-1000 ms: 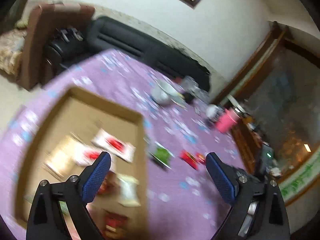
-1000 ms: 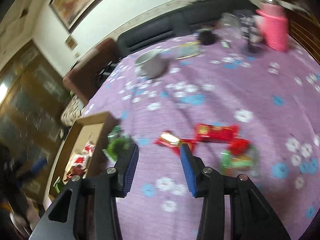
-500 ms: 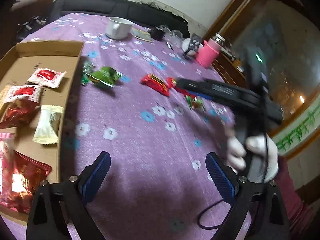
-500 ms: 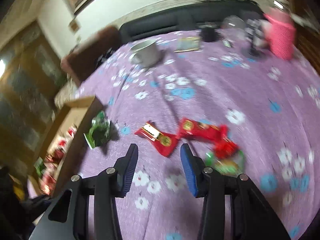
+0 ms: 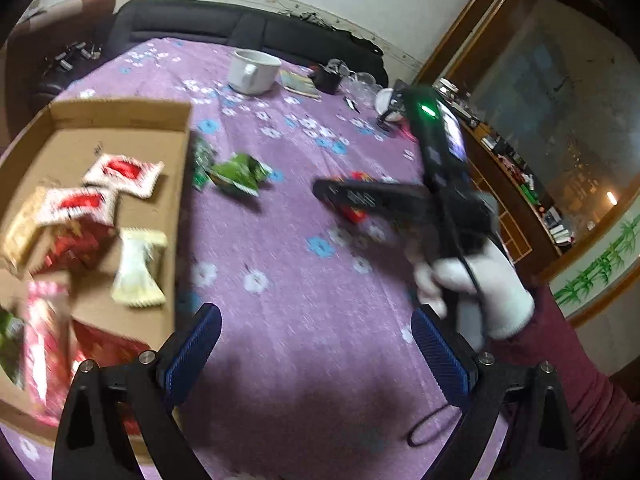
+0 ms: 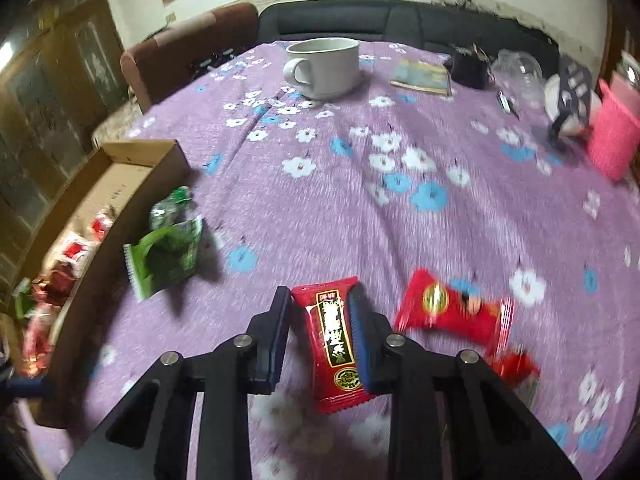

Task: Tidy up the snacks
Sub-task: 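Grasp the green snack bag with the left gripper while the right grasps a dark red packet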

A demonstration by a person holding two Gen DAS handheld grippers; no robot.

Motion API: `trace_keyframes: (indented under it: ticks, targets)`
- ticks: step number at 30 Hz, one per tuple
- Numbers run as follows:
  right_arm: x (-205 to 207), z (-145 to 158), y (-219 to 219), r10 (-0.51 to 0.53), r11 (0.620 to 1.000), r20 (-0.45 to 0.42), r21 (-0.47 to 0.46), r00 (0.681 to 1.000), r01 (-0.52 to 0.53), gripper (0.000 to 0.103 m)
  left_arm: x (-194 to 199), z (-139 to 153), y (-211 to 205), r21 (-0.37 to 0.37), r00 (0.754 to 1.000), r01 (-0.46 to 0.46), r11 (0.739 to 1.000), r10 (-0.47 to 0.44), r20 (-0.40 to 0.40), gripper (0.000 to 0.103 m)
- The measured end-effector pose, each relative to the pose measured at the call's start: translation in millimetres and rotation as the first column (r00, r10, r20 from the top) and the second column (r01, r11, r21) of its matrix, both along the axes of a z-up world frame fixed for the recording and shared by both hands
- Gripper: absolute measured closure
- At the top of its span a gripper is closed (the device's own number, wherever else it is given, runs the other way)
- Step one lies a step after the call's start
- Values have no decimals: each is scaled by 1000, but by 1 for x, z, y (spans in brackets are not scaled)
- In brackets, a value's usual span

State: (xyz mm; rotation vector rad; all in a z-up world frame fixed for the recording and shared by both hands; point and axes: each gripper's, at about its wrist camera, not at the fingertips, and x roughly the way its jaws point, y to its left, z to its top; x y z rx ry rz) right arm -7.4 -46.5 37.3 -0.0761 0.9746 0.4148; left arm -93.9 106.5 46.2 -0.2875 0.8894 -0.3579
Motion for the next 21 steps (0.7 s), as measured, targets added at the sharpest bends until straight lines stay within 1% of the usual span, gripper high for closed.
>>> trace_keyframes:
  ticks: [2,4,5,7,8,11,13,14,15,16,17,18,19,20,21]
  targets:
    - [-9,-1,-8,-22,1000,-12,14,1000,22,76,13,7,0,37,1000,1,999,-2,20,6]
    - [-23,0,-22,-43,995,-50,84,998,47,76,30,12,-2,77,1000,-2,997,0,22,6]
    - [-30,0,-29,-52,991,-65,119,997,59,76,42,17,-5,107,1000,5,994,-8,25,6]
    - [-43,0,-41,-71,978,-87,189,994,86,76,65,20,-13,143,999,35,989,-39,28,6]
    - [-49,-2,-47,-80,970,-95,220,992,99,76,76,18,-14,154,999,38,987,-42,24,6]
    - [-56,-5,-55,-85,958,-88,266,993,105,75,120,6,-20,207,999,42,977,-39,-19,6]
    - [-55,-6,-61,-84,946,-95,306,992,109,75,147,-7,-21,251,999,25,968,-12,-52,6]
    - [-54,-7,-62,-79,940,-98,324,992,107,75,157,-14,-21,273,997,23,962,-4,-71,9]
    - [-54,-7,-64,-74,936,-98,335,992,103,75,166,-20,-20,287,996,23,958,4,-92,24]
    - [-54,-7,-66,-70,934,-99,343,993,100,75,171,-26,-19,295,993,28,955,8,-120,43]
    - [-54,-7,-66,-65,932,-100,350,993,97,75,171,-30,-20,307,991,32,951,9,-134,49]
    - [-54,-7,-67,-65,931,-102,353,993,97,75,169,-30,-24,332,992,41,942,2,-128,54]
    - [-54,-7,-67,-65,930,-103,353,993,98,75,164,-32,-29,339,990,71,938,-23,-142,57]
    - [-54,-7,-67,-66,931,-103,351,992,98,75,160,-32,-34,359,990,84,930,-35,-139,58]
    - [-55,-7,-67,-68,934,-101,344,993,99,75,151,-35,-42,389,988,111,915,-60,-142,61]
